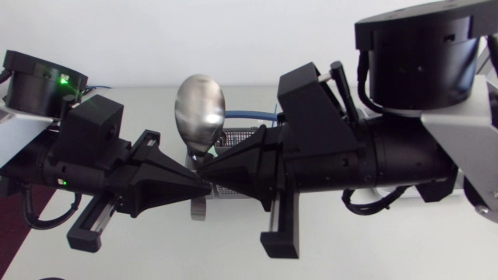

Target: Unload the cutlery basket into the drawer organizer.

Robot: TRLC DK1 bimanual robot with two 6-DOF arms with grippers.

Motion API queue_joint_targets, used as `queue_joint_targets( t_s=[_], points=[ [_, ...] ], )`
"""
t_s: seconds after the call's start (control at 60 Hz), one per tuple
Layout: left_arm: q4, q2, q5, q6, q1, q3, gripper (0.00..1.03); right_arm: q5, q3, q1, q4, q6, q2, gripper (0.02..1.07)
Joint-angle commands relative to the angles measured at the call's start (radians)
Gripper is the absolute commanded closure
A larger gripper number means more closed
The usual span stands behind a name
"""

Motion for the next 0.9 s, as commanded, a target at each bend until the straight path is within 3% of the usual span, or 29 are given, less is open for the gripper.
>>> queue_joint_targets(
  t_s=[0.0,0.133,0.633,0.75,0.833,0.883],
  points=[
    [0.006,0.018,0.019,-0.024,0.002,0.031,1.0,-0.009,0.021,0.021,0.018,-0.001,0.014,0.99],
    [0.006,0.021,0.019,-0.027,-0.003,0.036,1.0,-0.009,0.02,0.03,0.016,0.003,0.014,0.88],
    [0.009,0.032,0.019,-0.027,-0.02,0.036,1.0,-0.003,0.029,0.042,0.022,0.004,0.023,0.88],
    [0.009,0.032,0.019,-0.027,-0.021,0.034,1.0,-0.001,0.027,0.042,0.024,0.004,0.027,0.89],
    [0.009,0.032,0.019,-0.027,-0.021,0.034,1.0,-0.001,0.026,0.042,0.025,0.004,0.029,0.99],
    [0.009,0.032,0.019,-0.027,-0.021,0.034,1.0,0.001,0.024,0.042,0.025,0.004,0.029,1.0]
  ],
)
